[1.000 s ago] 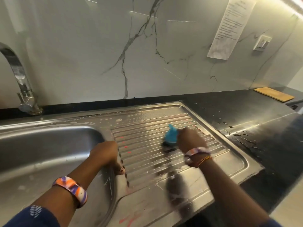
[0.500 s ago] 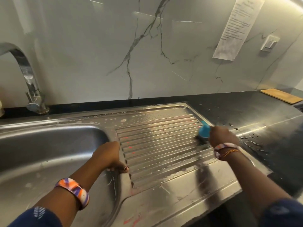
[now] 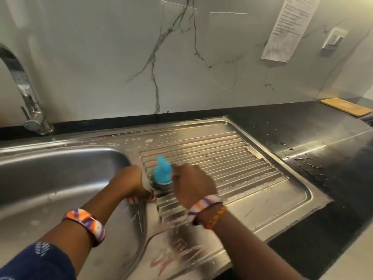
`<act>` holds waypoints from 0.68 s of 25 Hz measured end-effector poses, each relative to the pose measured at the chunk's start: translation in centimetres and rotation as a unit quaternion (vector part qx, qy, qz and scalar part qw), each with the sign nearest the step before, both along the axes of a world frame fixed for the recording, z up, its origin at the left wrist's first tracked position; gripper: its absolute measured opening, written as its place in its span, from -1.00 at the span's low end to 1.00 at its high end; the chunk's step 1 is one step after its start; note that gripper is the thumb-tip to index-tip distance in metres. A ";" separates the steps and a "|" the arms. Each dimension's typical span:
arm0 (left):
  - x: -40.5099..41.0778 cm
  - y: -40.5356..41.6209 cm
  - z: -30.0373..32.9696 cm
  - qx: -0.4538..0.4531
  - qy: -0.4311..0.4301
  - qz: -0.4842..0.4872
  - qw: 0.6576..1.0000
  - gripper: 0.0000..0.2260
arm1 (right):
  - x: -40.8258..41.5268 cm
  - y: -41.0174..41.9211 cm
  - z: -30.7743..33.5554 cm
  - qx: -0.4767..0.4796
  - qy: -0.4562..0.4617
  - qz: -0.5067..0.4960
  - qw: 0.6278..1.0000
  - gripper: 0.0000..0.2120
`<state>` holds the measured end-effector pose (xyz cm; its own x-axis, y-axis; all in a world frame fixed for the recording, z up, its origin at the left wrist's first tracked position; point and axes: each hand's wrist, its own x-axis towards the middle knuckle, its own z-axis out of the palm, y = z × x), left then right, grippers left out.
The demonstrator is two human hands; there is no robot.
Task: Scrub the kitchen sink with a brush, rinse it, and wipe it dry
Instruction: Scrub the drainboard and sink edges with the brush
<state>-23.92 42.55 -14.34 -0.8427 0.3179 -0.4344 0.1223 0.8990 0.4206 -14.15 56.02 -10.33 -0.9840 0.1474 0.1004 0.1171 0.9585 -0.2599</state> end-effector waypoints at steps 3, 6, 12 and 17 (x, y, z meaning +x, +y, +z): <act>0.6 -0.7 -0.6 0.057 0.002 0.022 0.998 -0.84 | -0.8 -1.2 0.1 0.011 0.008 0.028 1.000 -0.68; 0.9 -1.0 -1.2 0.076 -0.006 0.036 0.996 -0.75 | -1.6 5.8 0.5 0.053 -0.015 -0.056 0.997 -0.70; 0.0 -0.2 -0.5 0.024 -0.103 0.013 0.994 -0.76 | -2.5 20.9 1.7 0.046 -0.020 -0.351 0.935 -0.69; -1.5 0.3 -0.9 -0.017 -0.177 0.003 0.984 -0.71 | -2.7 14.1 0.7 -0.005 -0.005 -0.239 0.971 -0.70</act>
